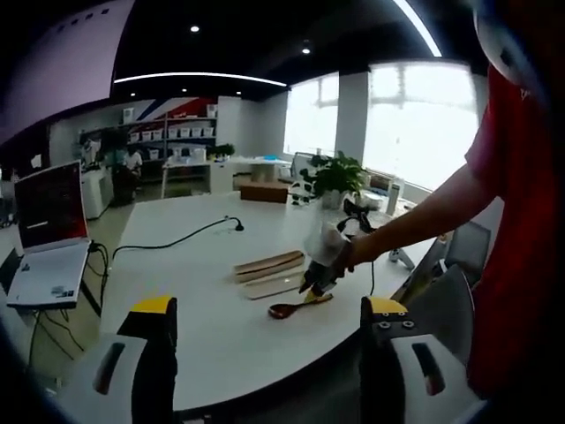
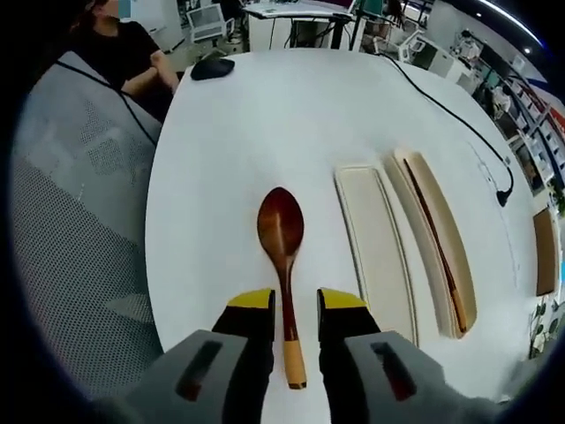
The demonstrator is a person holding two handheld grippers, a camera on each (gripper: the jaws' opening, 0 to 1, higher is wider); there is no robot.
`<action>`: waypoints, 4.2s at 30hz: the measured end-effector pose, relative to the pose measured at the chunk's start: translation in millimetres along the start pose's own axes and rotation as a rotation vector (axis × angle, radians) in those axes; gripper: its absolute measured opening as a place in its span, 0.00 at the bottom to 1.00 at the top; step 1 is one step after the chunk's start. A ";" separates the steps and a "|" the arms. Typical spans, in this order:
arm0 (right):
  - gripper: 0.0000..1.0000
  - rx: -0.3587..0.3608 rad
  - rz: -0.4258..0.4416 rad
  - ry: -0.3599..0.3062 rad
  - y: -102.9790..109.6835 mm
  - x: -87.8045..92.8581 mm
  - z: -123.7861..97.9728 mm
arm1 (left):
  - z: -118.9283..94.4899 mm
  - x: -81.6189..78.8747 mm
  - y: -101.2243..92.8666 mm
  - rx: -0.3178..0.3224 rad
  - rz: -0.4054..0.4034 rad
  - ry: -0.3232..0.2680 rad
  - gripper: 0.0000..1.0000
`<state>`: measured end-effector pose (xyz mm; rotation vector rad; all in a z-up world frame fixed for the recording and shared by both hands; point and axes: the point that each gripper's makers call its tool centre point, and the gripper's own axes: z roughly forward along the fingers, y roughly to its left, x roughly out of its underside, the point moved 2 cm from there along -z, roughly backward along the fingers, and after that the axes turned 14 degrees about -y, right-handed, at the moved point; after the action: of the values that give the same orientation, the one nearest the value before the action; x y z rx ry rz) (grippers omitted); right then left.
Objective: Arrange the utensils inside the cutlery case until each visible utensil rests in its matching compartment.
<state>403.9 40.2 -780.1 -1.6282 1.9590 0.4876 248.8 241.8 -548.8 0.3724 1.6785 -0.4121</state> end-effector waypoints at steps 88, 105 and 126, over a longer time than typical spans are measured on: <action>0.01 -0.052 0.017 0.066 4.4 8.7 17.3 | -4.2 14.4 12.9 -0.039 -0.027 0.019 0.86; 0.01 -0.043 0.000 0.056 0.9 0.3 8.9 | -5.8 12.1 10.2 -0.034 -0.025 0.009 0.86; 0.01 -0.045 -0.039 0.053 -14.8 -3.3 1.7 | -1.4 11.4 11.9 -0.029 -0.023 0.007 0.85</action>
<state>419.1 40.7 -778.5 -1.7202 1.9635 0.4812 251.6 253.1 -560.6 0.3344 1.6953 -0.4035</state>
